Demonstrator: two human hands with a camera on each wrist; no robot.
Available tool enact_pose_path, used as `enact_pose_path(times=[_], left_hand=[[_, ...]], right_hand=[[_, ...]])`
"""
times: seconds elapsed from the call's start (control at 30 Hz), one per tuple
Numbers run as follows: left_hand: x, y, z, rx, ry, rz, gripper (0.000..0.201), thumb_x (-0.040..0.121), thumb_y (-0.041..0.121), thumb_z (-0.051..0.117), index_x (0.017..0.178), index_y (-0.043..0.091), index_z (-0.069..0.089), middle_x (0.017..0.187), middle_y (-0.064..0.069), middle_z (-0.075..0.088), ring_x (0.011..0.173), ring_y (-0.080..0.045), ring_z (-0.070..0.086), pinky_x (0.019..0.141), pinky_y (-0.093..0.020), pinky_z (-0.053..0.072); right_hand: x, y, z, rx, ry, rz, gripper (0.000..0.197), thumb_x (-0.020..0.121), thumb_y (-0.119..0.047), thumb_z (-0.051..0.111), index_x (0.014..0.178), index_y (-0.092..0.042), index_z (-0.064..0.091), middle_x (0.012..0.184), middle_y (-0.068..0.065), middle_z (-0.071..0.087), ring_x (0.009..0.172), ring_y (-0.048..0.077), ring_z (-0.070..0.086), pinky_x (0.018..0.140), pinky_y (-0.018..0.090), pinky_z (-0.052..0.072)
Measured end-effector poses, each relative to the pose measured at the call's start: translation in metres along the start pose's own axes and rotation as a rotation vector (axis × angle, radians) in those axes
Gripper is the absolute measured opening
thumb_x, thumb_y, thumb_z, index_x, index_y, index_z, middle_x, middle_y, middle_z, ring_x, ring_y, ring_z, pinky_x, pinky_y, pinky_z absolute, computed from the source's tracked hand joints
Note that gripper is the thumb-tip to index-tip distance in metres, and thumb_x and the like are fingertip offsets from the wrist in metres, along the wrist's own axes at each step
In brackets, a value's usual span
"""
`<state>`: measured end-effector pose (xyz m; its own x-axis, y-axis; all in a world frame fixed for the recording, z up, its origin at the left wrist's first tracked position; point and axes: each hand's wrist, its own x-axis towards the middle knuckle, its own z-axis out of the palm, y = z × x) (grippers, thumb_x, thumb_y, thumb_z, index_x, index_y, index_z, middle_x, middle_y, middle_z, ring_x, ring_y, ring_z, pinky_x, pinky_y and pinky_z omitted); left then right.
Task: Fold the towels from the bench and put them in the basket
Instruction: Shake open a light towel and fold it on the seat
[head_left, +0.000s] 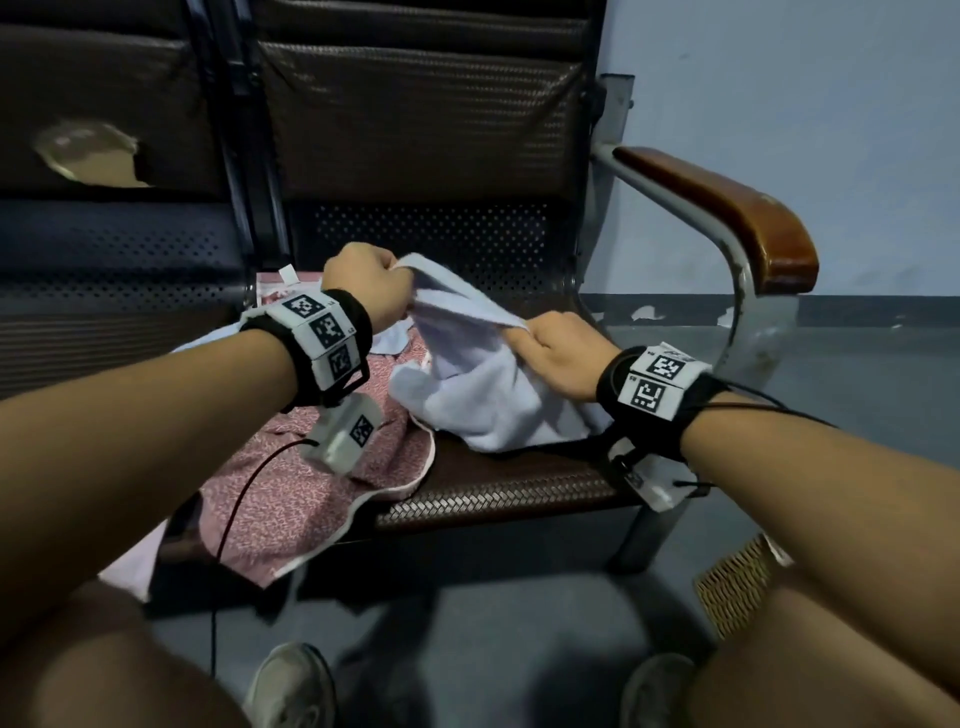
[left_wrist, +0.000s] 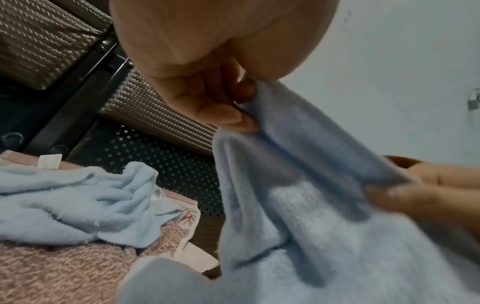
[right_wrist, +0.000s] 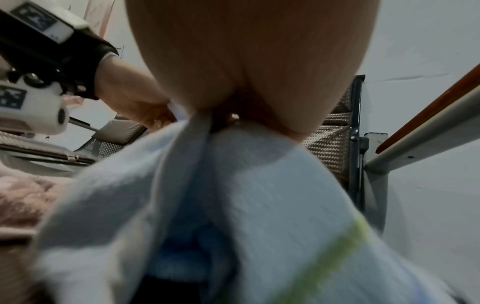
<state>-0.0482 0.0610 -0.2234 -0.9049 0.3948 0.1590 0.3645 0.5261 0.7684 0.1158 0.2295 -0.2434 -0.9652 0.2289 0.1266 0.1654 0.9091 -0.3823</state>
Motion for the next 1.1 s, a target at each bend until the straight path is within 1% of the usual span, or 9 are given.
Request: enact_pose_path(times=[0.13,0.23,0.3,0.47,0.57,0.77,0.9,0.97,1.1], left_hand=[[0.007,0.001,-0.001,-0.027,0.096,-0.070,0.032,0.089,0.022,0.042,0.062,0.009,0.053,0.079,-0.016,0.063,0.088,-0.040,0.064,0.069,-0.039,0.048],[0.016,-0.004,-0.002,-0.115,0.173,-0.108,0.027,0.092,0.014,0.037,0.101,0.005,0.061,0.109,-0.018,0.063,0.101,-0.039,0.062,0.078,-0.042,0.055],[0.019,-0.010,-0.008,-0.258,0.162,-0.118,0.039,0.090,0.007,0.036,0.118,0.014,0.062,0.114,-0.007,0.061,0.092,-0.030,0.066,0.064,-0.037,0.061],[0.018,-0.030,-0.017,-0.237,0.037,-0.057,0.017,0.083,0.014,0.070,0.070,0.024,0.076,0.072,-0.002,0.074,0.068,-0.021,0.074,0.067,-0.035,0.063],[0.021,-0.033,-0.024,-0.273,0.033,-0.103,0.018,0.090,0.023,0.065,0.078,0.011,0.072,0.069,-0.010,0.072,0.066,-0.026,0.075,0.064,-0.037,0.062],[0.023,-0.026,-0.038,-0.099,0.262,-0.036,0.035,0.098,0.027,0.033,0.076,0.009,0.053,0.092,-0.017,0.063,0.087,-0.036,0.058,0.073,-0.040,0.044],[0.027,-0.028,-0.051,-0.185,0.273,-0.052,0.039,0.089,0.018,0.035,0.101,0.011,0.072,0.107,-0.017,0.068,0.100,-0.034,0.062,0.088,-0.045,0.052],[0.025,-0.033,-0.051,-0.249,0.189,-0.047,0.030,0.086,0.018,0.041,0.092,0.013,0.071,0.087,-0.015,0.064,0.082,-0.027,0.059,0.077,-0.049,0.054],[0.013,-0.042,-0.050,-0.266,-0.083,-0.026,0.013,0.082,0.008,0.076,0.072,0.016,0.073,0.067,-0.005,0.067,0.064,-0.016,0.063,0.055,-0.026,0.056]], right_hand=[[-0.004,0.009,-0.001,-0.067,-0.142,0.068,0.054,0.102,-0.041,0.044,0.054,-0.016,0.042,0.056,0.004,0.050,0.058,0.026,0.052,0.061,0.033,0.039],[-0.007,0.017,-0.008,-0.130,-0.179,0.112,0.049,0.098,-0.038,0.050,0.056,-0.014,0.051,0.061,0.008,0.060,0.064,0.028,0.059,0.066,0.036,0.050],[-0.010,0.021,-0.013,-0.175,-0.203,0.147,0.044,0.096,-0.037,0.055,0.061,-0.011,0.061,0.064,0.009,0.064,0.067,0.027,0.062,0.069,0.036,0.052],[-0.009,0.030,-0.030,-0.023,0.117,0.200,0.032,0.092,-0.029,0.062,0.068,-0.007,0.066,0.058,0.007,0.054,0.058,0.019,0.051,0.059,0.031,0.037],[-0.010,0.033,-0.040,0.068,0.219,0.192,0.029,0.088,-0.032,0.072,0.069,-0.010,0.069,0.057,0.000,0.056,0.056,0.011,0.052,0.057,0.028,0.038],[-0.008,0.020,-0.041,-0.149,-0.012,0.090,0.045,0.091,-0.044,0.067,0.060,-0.013,0.057,0.056,0.003,0.051,0.056,0.017,0.048,0.054,0.027,0.036],[-0.007,0.020,-0.043,-0.179,-0.041,0.130,0.046,0.096,-0.037,0.060,0.058,-0.013,0.053,0.056,0.006,0.050,0.060,0.027,0.051,0.058,0.037,0.038],[-0.008,0.022,-0.043,-0.142,0.031,0.152,0.044,0.096,-0.031,0.057,0.055,-0.018,0.050,0.055,0.003,0.049,0.063,0.028,0.052,0.060,0.036,0.037],[-0.007,0.028,-0.048,-0.105,0.171,0.211,0.029,0.095,-0.028,0.056,0.073,-0.015,0.071,0.057,0.002,0.055,0.069,0.029,0.058,0.064,0.033,0.037]])
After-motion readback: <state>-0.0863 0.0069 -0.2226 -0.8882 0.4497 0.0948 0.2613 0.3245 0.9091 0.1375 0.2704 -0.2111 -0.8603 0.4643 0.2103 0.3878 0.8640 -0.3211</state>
